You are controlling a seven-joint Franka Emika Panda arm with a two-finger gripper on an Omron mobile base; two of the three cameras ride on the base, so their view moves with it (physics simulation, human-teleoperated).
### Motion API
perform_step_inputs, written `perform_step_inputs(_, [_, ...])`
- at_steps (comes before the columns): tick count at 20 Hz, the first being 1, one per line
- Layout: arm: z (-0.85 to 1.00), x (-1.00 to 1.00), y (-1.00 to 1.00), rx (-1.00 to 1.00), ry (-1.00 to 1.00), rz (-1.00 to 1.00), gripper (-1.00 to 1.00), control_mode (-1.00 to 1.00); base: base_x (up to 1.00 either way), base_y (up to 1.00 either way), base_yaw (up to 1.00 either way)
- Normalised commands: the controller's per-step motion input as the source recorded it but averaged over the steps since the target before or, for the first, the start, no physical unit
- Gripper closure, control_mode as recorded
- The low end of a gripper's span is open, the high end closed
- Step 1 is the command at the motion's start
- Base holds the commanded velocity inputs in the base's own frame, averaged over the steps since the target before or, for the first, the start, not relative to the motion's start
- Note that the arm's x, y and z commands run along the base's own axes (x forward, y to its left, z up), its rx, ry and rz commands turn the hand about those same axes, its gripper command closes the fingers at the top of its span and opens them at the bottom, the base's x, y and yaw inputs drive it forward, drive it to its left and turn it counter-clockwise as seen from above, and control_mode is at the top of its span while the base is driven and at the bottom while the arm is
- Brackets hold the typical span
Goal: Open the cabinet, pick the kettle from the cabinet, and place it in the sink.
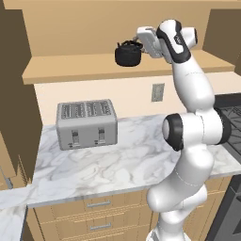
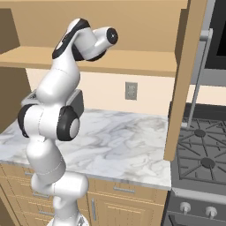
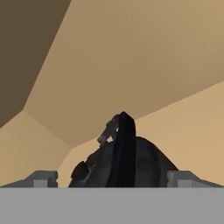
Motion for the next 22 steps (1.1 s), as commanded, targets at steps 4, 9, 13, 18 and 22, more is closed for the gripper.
perform_step_inputs(4, [-0.07, -0.04, 0.07, 0.0, 0.0, 0.0, -1.0, -1.0, 0.0, 0.0, 0.0])
perform_step_inputs(9, [-0.07, -0.03, 0.12, 0.0, 0.0, 0.0, -1.0, -1.0, 0.0, 0.0, 0.0])
perform_step_inputs(13, [-0.06, 0.0, 0.13, 0.0, 0.0, 0.0, -1.0, -1.0, 0.0, 0.0, 0.0])
perform_step_inputs(18, [-0.09, 0.0, 0.08, 0.0, 0.0, 0.0, -1.0, -1.0, 0.0, 0.0, 0.0])
perform_step_inputs(22, [-0.12, 0.01, 0.06, 0.0, 0.0, 0.0, 1.0, -1.0, 0.0, 0.0, 0.0])
